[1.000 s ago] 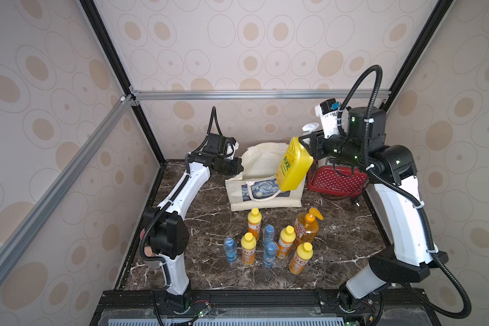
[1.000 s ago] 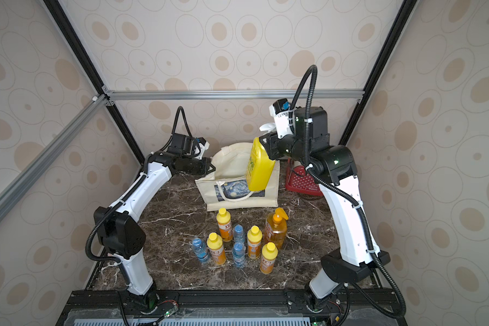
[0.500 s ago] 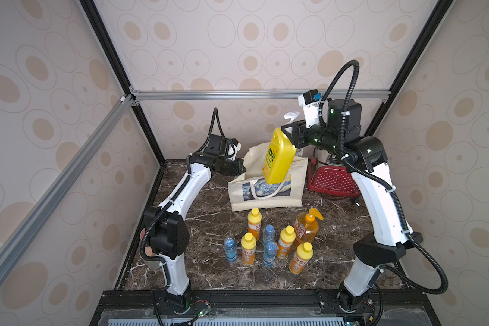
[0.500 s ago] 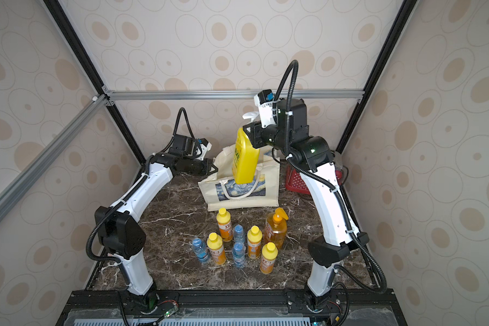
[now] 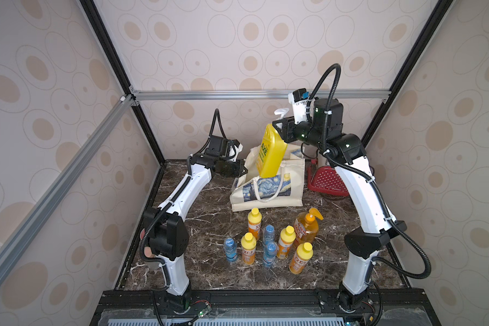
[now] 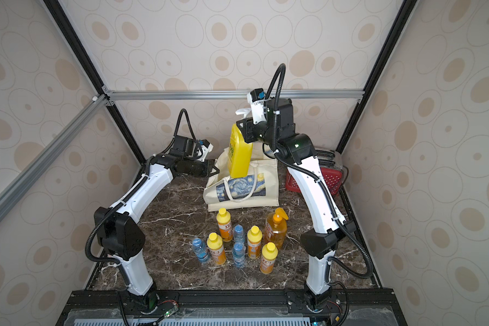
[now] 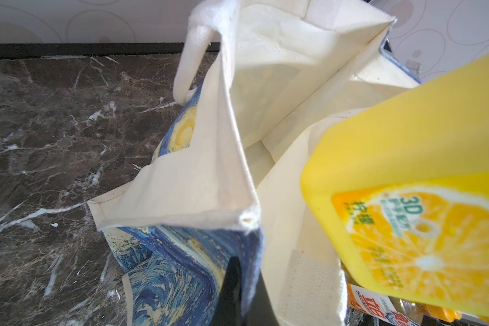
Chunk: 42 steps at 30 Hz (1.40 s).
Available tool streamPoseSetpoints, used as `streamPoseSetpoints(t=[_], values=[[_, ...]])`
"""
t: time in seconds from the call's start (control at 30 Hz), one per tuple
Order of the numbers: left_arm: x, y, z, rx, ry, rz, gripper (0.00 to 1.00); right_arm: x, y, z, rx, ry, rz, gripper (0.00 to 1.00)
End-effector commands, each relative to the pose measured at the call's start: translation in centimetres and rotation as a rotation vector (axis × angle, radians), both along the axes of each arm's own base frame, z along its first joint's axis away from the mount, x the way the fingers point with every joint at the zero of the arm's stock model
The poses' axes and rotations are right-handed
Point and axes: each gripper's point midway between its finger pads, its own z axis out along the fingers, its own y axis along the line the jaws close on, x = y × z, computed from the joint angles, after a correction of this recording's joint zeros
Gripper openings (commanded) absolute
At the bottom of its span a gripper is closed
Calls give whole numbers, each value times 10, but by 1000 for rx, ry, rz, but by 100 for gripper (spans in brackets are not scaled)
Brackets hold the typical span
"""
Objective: Pack dish soap into the shopping bag
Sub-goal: Place the bottle of dish soap in the shopping bag.
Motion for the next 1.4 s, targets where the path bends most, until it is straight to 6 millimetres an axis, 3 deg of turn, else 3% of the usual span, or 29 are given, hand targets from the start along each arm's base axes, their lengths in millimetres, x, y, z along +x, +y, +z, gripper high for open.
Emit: streamPoseSetpoints(t=[0.0, 0.3, 0.4, 0.73, 0.97, 1.13, 1.37], values=[[-11, -10, 16, -25, -40, -60, 0, -61, -25, 162, 287, -457, 27, 0], [-13, -13, 16, -29, -45, -76, 0, -54, -25, 168, 311, -488, 12, 0], [-13, -12, 20, -37, -52, -67, 0, -48, -20, 157, 293, -459, 14, 0], [-11, -20, 45, -114, -99, -72, 0, -13, 16, 80, 139, -346, 10, 0], [-6, -21, 50, -128, -106, -61, 0, -10, 42, 17, 1, -275, 3, 0], [-4, -17, 50, -112, -114, -38, 0, -19, 39, -23, -68, -233, -51, 0], [-4, -15, 56, -126, -129, -21, 0, -17, 32, -88, -104, -126, -106, 0]])
